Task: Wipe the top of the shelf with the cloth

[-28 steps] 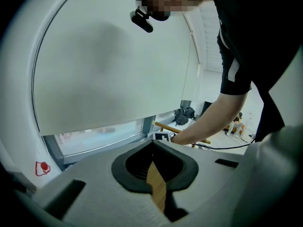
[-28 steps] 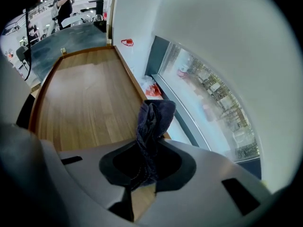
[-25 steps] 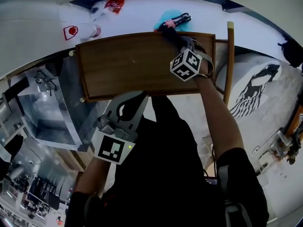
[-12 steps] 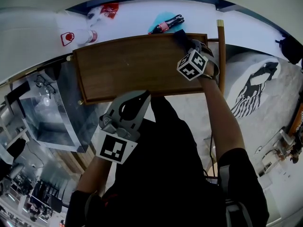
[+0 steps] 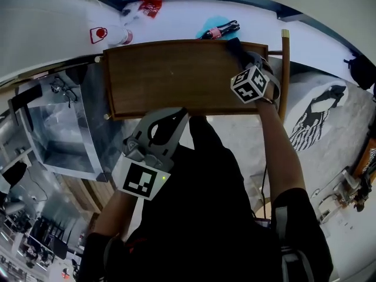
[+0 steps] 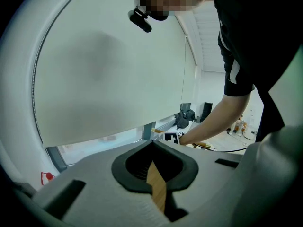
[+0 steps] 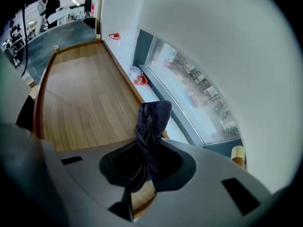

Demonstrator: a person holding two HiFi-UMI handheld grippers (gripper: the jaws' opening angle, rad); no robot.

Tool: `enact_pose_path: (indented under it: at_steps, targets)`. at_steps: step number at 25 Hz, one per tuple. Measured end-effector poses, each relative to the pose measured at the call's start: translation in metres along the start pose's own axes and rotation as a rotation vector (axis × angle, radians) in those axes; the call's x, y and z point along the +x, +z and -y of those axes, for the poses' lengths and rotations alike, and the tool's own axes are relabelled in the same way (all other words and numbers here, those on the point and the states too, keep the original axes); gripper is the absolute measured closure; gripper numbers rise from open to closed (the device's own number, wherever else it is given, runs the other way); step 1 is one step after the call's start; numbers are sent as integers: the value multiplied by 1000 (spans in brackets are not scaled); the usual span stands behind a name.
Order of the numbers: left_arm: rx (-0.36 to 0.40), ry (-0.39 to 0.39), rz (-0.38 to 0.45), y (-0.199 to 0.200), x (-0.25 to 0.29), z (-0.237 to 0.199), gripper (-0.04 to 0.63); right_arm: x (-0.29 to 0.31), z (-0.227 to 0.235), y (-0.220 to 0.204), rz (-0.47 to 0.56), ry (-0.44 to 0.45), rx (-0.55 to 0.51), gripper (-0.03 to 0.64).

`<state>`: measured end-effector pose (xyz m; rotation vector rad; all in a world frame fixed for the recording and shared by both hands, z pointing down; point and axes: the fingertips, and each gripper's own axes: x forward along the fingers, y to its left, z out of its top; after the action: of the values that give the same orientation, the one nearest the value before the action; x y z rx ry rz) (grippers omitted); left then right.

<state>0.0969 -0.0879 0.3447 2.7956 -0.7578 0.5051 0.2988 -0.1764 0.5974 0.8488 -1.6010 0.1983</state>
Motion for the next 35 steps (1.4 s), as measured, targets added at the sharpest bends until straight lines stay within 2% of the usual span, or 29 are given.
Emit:
enact_pose_path:
  at_steps: [6,14,20,27,35]
  targets:
    - [-19,59,14,-13,-49,-22,577,-22,-43,82,113,23,-70,546]
    - [-84,171,20,-43,-127,-62,577,-33,-145,218,279,165,-210,546]
    - [-124,229,18,-63,-177,-83,575,-32,-232,288,336,275,-331,546]
    - [-171,273,32,-80,-210,-96,575,-25,-294,325,348,345,-399,546]
    - [-182,275,23,-98,-225,-99,577,-7,-322,328,315,358,-430,546]
